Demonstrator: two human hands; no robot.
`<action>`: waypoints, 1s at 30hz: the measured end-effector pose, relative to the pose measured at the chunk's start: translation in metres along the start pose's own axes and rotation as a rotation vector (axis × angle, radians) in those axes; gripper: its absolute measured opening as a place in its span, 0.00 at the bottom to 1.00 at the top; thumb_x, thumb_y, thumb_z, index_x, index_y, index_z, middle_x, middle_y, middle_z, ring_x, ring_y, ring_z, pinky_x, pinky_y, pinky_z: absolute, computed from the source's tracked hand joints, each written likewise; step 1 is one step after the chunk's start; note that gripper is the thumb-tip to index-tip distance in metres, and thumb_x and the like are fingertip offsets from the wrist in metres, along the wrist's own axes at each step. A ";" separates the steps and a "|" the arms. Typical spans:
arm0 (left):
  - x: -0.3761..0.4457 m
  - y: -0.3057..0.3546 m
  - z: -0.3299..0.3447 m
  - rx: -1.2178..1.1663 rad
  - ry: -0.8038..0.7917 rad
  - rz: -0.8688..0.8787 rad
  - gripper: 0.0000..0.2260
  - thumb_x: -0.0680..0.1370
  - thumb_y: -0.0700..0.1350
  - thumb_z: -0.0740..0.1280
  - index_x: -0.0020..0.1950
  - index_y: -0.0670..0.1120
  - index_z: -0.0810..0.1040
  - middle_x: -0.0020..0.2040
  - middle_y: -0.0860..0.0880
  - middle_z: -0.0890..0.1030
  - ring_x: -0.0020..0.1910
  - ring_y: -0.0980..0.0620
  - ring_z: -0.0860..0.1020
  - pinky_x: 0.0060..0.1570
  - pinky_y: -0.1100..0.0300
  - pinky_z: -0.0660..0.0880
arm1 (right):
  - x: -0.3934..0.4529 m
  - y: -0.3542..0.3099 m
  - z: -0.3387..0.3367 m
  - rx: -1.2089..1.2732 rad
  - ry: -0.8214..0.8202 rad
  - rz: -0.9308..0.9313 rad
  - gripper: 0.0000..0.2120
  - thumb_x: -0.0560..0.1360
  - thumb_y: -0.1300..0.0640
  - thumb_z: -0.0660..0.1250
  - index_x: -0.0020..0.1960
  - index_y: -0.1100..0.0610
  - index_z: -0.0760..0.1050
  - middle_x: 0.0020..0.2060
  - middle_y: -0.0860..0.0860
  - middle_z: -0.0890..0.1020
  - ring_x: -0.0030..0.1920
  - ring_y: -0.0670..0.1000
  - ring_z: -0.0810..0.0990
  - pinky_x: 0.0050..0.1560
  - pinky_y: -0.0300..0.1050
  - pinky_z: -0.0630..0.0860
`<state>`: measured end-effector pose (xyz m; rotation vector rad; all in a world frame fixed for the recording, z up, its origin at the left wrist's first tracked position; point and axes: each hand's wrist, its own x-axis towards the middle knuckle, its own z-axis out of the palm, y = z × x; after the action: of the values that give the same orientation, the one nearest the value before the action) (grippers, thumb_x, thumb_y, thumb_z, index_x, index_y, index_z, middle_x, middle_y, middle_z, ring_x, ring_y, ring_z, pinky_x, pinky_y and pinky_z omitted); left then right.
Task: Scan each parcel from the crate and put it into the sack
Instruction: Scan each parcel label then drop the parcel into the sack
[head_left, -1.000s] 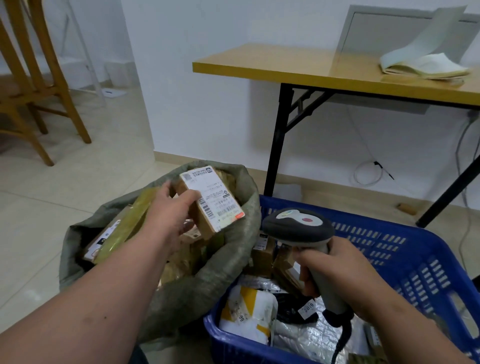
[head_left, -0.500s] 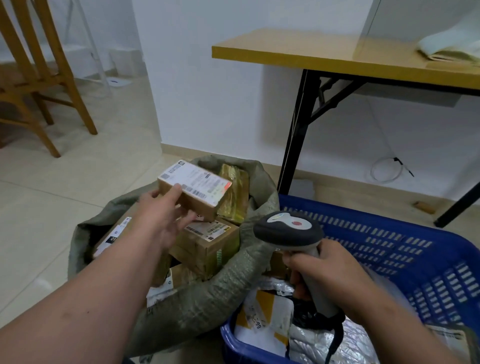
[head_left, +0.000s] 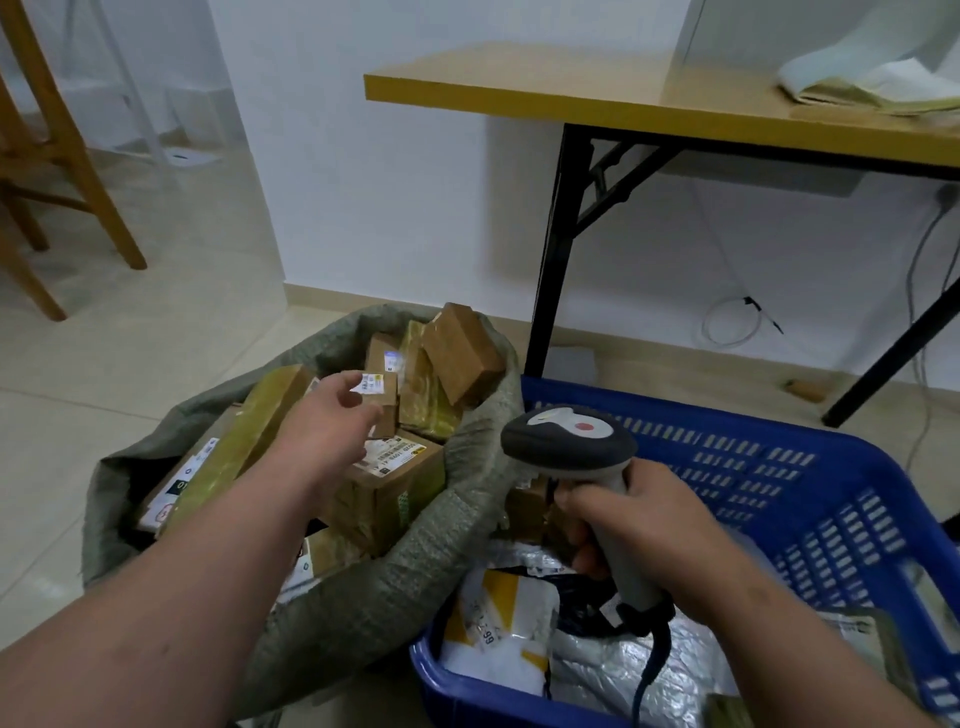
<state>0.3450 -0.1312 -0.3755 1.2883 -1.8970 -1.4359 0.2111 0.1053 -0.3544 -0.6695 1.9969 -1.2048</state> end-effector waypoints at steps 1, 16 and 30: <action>-0.003 0.001 0.001 0.009 0.003 0.010 0.23 0.81 0.41 0.64 0.76 0.51 0.66 0.67 0.47 0.74 0.56 0.47 0.77 0.59 0.45 0.77 | -0.002 0.001 -0.003 -0.004 0.005 -0.010 0.07 0.72 0.57 0.71 0.43 0.60 0.77 0.31 0.55 0.82 0.32 0.55 0.83 0.34 0.43 0.78; -0.055 0.027 0.115 0.284 -0.209 0.354 0.20 0.79 0.48 0.68 0.70 0.53 0.72 0.53 0.59 0.75 0.45 0.63 0.74 0.40 0.66 0.72 | -0.030 0.059 -0.089 0.121 0.290 0.161 0.07 0.75 0.57 0.70 0.47 0.61 0.76 0.27 0.56 0.81 0.28 0.54 0.82 0.28 0.43 0.77; -0.002 -0.051 0.273 0.725 -0.595 0.051 0.26 0.74 0.51 0.72 0.70 0.50 0.69 0.62 0.51 0.76 0.49 0.54 0.77 0.42 0.63 0.73 | 0.027 0.118 -0.117 0.287 0.259 0.322 0.08 0.74 0.55 0.70 0.46 0.61 0.78 0.28 0.55 0.81 0.27 0.54 0.83 0.31 0.45 0.78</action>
<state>0.1547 0.0082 -0.5229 1.1329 -3.0187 -1.2241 0.0942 0.2001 -0.4309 -0.0465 1.9851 -1.3913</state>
